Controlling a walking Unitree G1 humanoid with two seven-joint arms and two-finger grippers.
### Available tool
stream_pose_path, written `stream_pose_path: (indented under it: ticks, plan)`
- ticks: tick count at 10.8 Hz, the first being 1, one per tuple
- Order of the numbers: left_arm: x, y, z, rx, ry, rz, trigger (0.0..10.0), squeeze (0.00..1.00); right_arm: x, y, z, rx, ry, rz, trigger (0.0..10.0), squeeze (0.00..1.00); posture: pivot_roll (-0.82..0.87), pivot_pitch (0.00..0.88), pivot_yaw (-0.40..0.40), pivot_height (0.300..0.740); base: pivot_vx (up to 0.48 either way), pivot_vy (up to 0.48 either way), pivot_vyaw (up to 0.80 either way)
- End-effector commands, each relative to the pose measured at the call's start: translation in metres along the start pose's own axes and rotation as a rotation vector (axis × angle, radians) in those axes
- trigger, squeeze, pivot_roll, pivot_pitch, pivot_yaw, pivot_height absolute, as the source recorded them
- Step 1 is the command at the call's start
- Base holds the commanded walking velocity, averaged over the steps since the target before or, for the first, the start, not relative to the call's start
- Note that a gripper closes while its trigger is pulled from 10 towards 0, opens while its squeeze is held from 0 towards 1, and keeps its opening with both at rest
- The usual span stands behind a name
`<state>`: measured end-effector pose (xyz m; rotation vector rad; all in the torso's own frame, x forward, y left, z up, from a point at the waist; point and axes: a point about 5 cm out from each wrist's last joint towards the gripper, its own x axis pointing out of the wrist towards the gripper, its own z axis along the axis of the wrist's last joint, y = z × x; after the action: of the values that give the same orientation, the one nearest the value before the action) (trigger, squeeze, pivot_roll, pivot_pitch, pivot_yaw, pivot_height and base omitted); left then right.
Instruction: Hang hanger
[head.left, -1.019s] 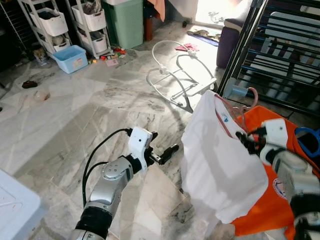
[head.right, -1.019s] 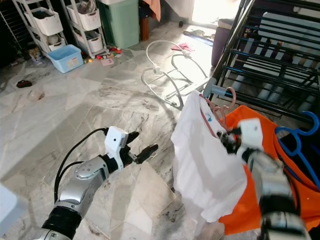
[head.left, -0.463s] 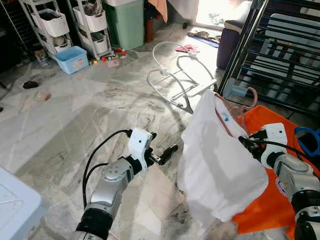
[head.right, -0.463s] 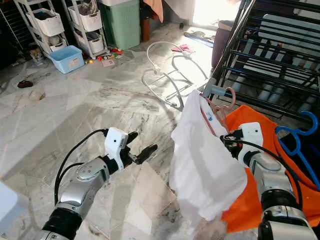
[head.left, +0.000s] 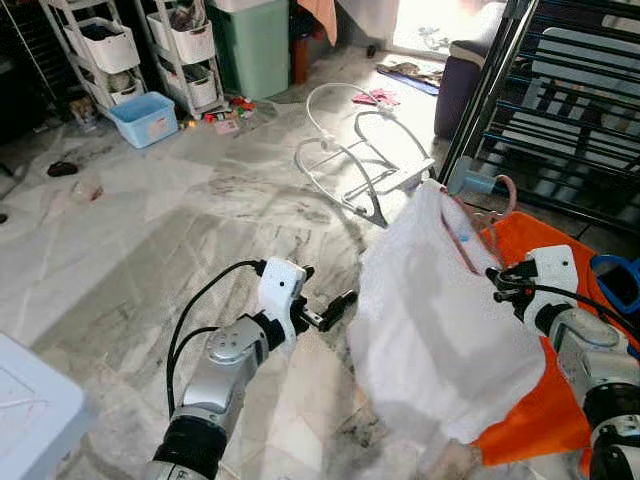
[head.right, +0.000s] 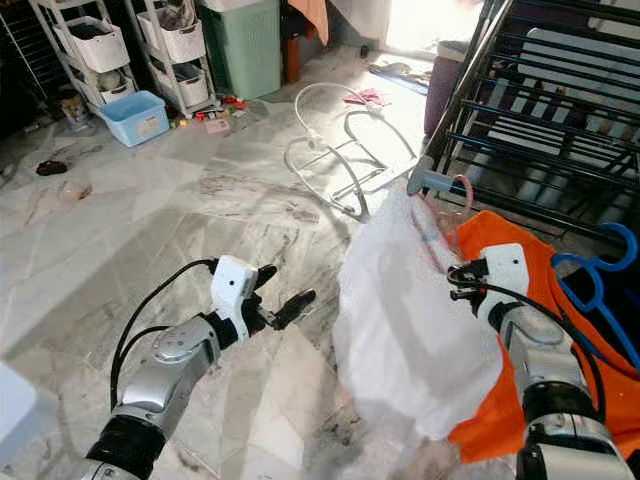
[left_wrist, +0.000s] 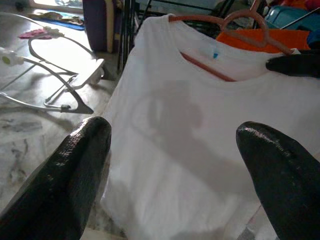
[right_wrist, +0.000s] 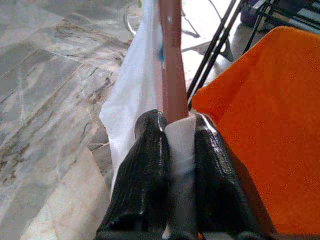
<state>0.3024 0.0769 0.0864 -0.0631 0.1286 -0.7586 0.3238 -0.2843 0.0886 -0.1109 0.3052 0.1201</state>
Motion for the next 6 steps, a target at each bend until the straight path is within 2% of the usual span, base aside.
stream_pose_path:
  ticks: [1,4,5,6]
  plan:
    - [0.001,0.0,0.0,0.016,0.005,-0.001,10.0,0.0,-0.003,-0.007,0.008,-0.011,-0.044,-0.03,0.0,0.0,0.11,0.064,-0.042,0.74,0.0,0.0,0.0]
    - [0.006,0.003,0.002,0.044,0.002,0.046,10.0,0.0,-0.005,-0.007,0.016,-0.017,-0.112,-0.051,0.0,0.0,0.11,0.051,-0.043,0.74,0.0,0.0,0.0]
    - [0.007,0.007,0.005,0.082,-0.002,0.095,10.0,0.0,-0.006,-0.003,0.02,-0.022,-0.146,-0.044,0.0,0.0,0.11,0.042,-0.042,0.74,0.0,0.0,0.0]
    - [0.008,0.018,0.015,0.132,-0.029,0.194,10.0,0.0,-0.008,0.001,0.032,-0.053,-0.207,-0.049,0.0,0.0,0.11,0.034,-0.04,0.74,0.0,0.0,0.0]
